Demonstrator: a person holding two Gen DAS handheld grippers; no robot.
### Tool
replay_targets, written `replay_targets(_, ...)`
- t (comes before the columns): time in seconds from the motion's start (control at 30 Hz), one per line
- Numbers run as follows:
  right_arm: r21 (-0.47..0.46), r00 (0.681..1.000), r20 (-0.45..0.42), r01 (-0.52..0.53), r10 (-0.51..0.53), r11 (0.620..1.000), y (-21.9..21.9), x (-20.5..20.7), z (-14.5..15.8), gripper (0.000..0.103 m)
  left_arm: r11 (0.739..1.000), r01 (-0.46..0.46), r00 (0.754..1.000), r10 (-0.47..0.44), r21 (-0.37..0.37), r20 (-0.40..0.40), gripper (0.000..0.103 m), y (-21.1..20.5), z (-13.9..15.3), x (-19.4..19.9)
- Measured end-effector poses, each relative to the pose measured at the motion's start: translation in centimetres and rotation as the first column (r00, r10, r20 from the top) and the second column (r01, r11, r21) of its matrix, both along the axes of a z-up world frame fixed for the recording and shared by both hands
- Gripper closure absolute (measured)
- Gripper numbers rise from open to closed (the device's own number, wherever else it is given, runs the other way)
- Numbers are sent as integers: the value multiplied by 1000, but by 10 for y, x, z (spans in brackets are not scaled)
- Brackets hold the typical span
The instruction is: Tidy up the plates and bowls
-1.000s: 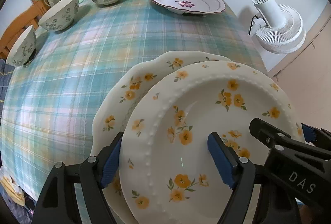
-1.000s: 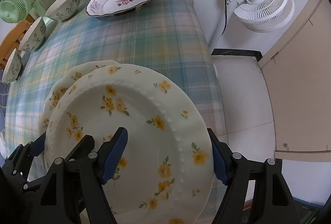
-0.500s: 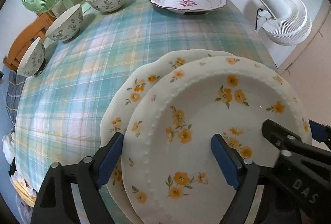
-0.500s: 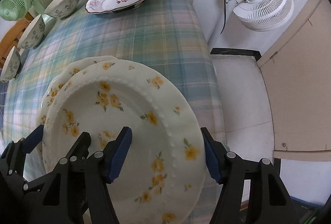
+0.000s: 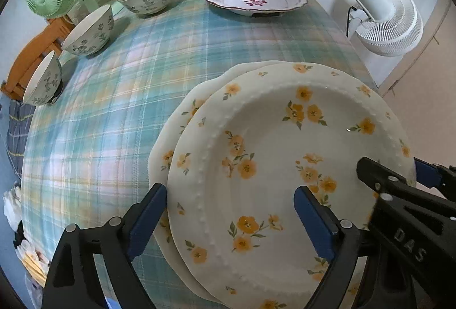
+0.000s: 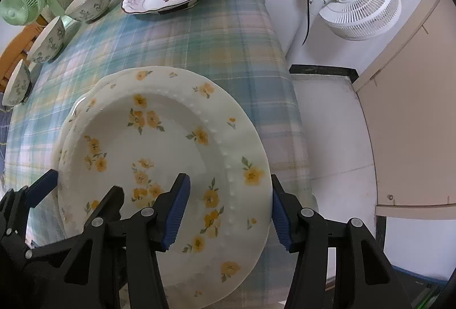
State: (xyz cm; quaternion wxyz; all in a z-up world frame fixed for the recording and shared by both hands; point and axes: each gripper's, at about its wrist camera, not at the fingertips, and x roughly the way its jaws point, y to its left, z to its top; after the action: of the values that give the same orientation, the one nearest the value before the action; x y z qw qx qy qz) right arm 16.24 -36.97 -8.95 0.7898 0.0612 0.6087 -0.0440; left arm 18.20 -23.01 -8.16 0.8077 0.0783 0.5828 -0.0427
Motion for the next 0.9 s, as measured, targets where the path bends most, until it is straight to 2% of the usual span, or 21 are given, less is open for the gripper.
replay_targets(0.37,6,1000,-5,-12,12,1000,4,14,-6,45,1000,-23,1000,23,-6,3,9,5,1,4)
replay_targets(0.67,43,1000,-9,-6,6,999,0,15,1,43,997,-31,999,32,-71,7,7,12,15,0)
replay_targets(0.83,-2,997,81,-9,9,1000,11,5,28,27,995,2,999,1,-96,39,5,21,32,-1)
replay_targets(0.9,-2,994,110,-9,9,1000,18,2,37,25,994,13,999,-8,-105,46,5,27,38,0)
